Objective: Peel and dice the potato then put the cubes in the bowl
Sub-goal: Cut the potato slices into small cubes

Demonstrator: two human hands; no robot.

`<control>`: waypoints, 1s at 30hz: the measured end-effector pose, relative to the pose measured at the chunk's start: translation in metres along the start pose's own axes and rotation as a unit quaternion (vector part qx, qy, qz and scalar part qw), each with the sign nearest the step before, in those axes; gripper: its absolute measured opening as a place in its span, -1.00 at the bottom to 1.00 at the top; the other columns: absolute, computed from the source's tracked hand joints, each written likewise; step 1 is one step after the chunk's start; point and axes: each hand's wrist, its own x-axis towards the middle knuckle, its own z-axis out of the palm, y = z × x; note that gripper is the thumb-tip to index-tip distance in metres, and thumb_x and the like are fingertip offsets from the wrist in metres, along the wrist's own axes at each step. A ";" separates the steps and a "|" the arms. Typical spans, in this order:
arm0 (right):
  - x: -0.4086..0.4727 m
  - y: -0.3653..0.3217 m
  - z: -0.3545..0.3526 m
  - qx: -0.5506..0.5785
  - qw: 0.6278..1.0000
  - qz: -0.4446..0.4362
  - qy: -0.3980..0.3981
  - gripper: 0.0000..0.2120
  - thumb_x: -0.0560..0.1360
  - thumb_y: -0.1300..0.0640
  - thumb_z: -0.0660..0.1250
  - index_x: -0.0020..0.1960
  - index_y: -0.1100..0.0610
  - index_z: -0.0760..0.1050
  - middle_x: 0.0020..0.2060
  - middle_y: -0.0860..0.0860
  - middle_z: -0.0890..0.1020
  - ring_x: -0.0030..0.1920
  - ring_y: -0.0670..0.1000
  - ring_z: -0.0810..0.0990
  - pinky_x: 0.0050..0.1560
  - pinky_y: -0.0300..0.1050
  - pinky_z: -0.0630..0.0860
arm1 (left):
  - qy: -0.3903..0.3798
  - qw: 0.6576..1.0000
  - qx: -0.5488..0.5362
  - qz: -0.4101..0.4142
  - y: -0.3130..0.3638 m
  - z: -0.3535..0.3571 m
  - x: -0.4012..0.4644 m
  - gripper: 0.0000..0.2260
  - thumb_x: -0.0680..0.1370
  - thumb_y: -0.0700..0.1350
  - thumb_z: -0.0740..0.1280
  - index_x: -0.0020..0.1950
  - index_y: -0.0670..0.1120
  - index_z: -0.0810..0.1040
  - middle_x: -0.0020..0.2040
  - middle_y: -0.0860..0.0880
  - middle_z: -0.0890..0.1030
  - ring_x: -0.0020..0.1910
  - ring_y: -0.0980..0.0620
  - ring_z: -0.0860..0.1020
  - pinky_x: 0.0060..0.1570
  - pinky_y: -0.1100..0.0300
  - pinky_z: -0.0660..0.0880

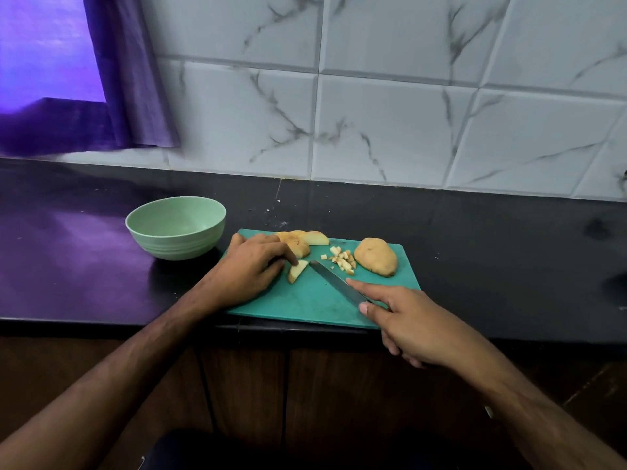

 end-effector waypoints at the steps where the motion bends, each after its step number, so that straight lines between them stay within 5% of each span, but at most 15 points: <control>1: 0.001 -0.001 0.000 -0.005 1.000 0.000 0.001 -0.53 0.72 -0.05 0.12 0.57 -0.35 0.14 -0.48 -0.03 0.56 -0.53 -0.09 0.49 -0.44 -0.22 0.50 | -0.006 1.000 -0.006 0.007 -0.001 0.000 0.000 -0.76 0.58 -0.02 0.18 0.11 0.18 0.61 0.02 0.19 0.56 0.12 0.22 0.44 -0.06 0.08 0.11; 5: 0.002 -0.003 -0.001 -0.004 1.000 0.004 -0.007 -0.53 0.72 -0.05 0.13 0.57 -0.34 0.14 -0.47 -0.04 0.56 -0.54 -0.11 0.48 -0.42 -0.20 0.53 | -0.008 0.999 -0.034 0.031 -0.002 0.001 -0.002 -0.83 0.56 0.03 0.30 0.10 0.21 0.62 -0.02 0.24 0.54 0.06 0.35 0.43 -0.01 0.06 0.19; 10: 0.006 -0.006 -0.002 0.019 0.999 0.014 -0.026 -0.53 0.72 -0.03 0.13 0.58 -0.31 0.14 -0.47 -0.04 0.55 -0.57 -0.13 0.45 -0.46 -0.22 0.47 | -0.023 0.996 -0.061 0.067 0.000 -0.001 -0.002 -0.83 0.55 -0.01 0.47 0.11 0.20 0.63 0.00 0.29 0.58 0.05 0.28 0.50 0.05 0.18 0.26; 14: 0.006 -0.009 -0.003 0.010 1.000 0.009 -0.027 -0.53 0.72 -0.03 0.12 0.58 -0.32 0.13 -0.47 -0.04 0.55 -0.57 -0.12 0.45 -0.47 -0.23 0.47 | 0.036 0.998 0.008 0.041 0.002 -0.001 -0.003 -0.81 0.52 0.16 0.44 0.11 0.19 0.61 0.04 0.25 0.56 0.08 0.23 0.50 -0.02 0.12 0.19; 19: 0.004 -0.013 -0.007 -0.029 0.999 -0.008 -0.011 -0.53 0.72 -0.05 0.10 0.58 -0.34 0.11 -0.45 -0.02 0.57 -0.57 -0.11 0.47 -0.45 -0.22 0.50 | 0.020 0.999 0.017 0.040 0.002 0.001 -0.001 -0.72 0.54 0.29 0.28 0.07 0.17 0.63 0.04 0.23 0.62 0.10 0.22 0.52 0.02 0.09 0.26; 30: -0.009 -0.024 -0.007 -0.098 0.995 -0.019 -0.021 -0.52 0.72 -0.08 0.07 0.58 -0.38 0.05 -0.41 -0.04 0.58 -0.59 -0.16 0.47 -0.44 -0.27 0.51 | 0.010 0.996 0.003 0.094 0.002 0.000 -0.003 -0.81 0.56 0.20 0.36 0.06 0.17 0.66 0.04 0.21 0.64 0.08 0.17 0.55 0.02 0.06 0.33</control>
